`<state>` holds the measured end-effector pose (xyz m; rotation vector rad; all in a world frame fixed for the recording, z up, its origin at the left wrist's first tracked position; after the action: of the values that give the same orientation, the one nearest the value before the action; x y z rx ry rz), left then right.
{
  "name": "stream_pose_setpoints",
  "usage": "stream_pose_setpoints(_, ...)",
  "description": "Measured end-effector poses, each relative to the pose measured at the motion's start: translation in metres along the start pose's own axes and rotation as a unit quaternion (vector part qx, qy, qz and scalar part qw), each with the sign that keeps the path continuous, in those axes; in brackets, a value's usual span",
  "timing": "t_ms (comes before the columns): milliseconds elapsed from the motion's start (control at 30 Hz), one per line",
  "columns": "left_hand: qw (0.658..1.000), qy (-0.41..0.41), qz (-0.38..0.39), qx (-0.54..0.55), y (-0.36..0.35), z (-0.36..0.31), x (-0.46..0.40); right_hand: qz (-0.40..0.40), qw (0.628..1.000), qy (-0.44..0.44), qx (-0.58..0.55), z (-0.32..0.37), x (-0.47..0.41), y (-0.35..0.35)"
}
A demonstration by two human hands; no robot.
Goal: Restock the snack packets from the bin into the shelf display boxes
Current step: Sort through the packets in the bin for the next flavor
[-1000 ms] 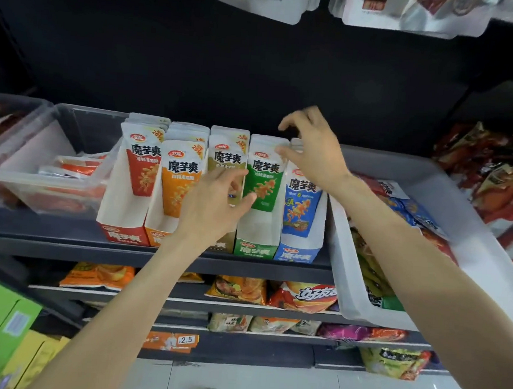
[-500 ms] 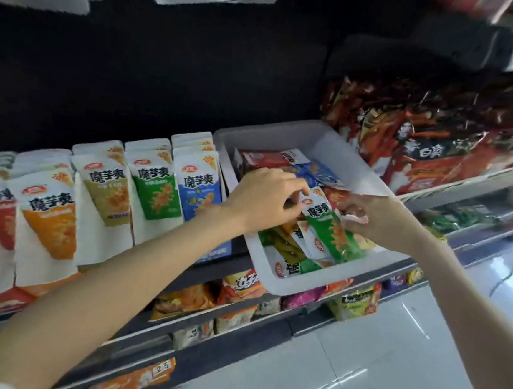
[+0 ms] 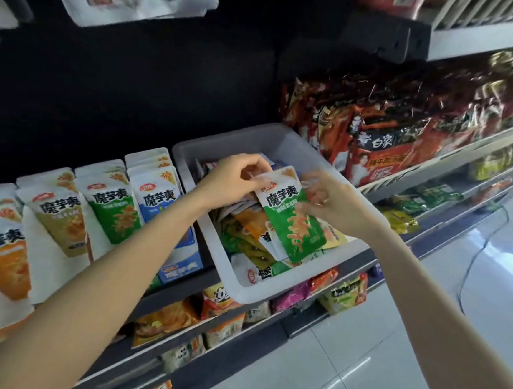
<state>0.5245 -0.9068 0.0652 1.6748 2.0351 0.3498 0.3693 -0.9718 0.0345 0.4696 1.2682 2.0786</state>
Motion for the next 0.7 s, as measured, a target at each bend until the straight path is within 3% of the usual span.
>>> stream_pose_setpoints(100, 0.986, 0.034, -0.025, 0.162, 0.016, -0.004, 0.015, -0.026, 0.988, 0.005, -0.154, 0.019, -0.001, 0.007)
stream_pose_setpoints(200, 0.97, 0.028, -0.1, 0.218, 0.038, -0.009, 0.029, -0.064, 0.976, 0.036, -0.207, 0.048, -0.002, 0.014)
stream_pose_setpoints(300, 0.966, 0.015, -0.151, 0.21, 0.06, -0.013, 0.05, -0.116, 0.954, 0.039, -0.275, 0.069, -0.005, 0.024)
stream_pose_setpoints(433, 0.981, -0.017, -0.159, 0.11, 0.087, -0.015, 0.088, -0.106, 0.932, 0.075, -0.339, 0.113, -0.014, 0.02)
stream_pose_setpoints(533, 0.971, -0.029, -0.233, 0.044, 0.122, -0.008, 0.123, -0.09, 0.95, 0.104, -0.281, 0.153, -0.029, 0.001)
stream_pose_setpoints(700, 0.943, 0.021, -0.331, -0.032, 0.167, 0.022, 0.17, -0.156, 0.957, 0.231, -0.085, 0.228, -0.047, -0.016)
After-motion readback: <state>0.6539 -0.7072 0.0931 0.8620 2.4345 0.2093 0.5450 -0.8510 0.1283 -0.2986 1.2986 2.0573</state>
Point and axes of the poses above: each hand's wrist, its own x-axis away from the middle knuckle, its own y-axis out of the back of the hand, z = x × y, the point moved 9 cm from there along -x, towards the middle knuckle, and after that the axes turned 12 degrees about x, right-handed, at the moved point
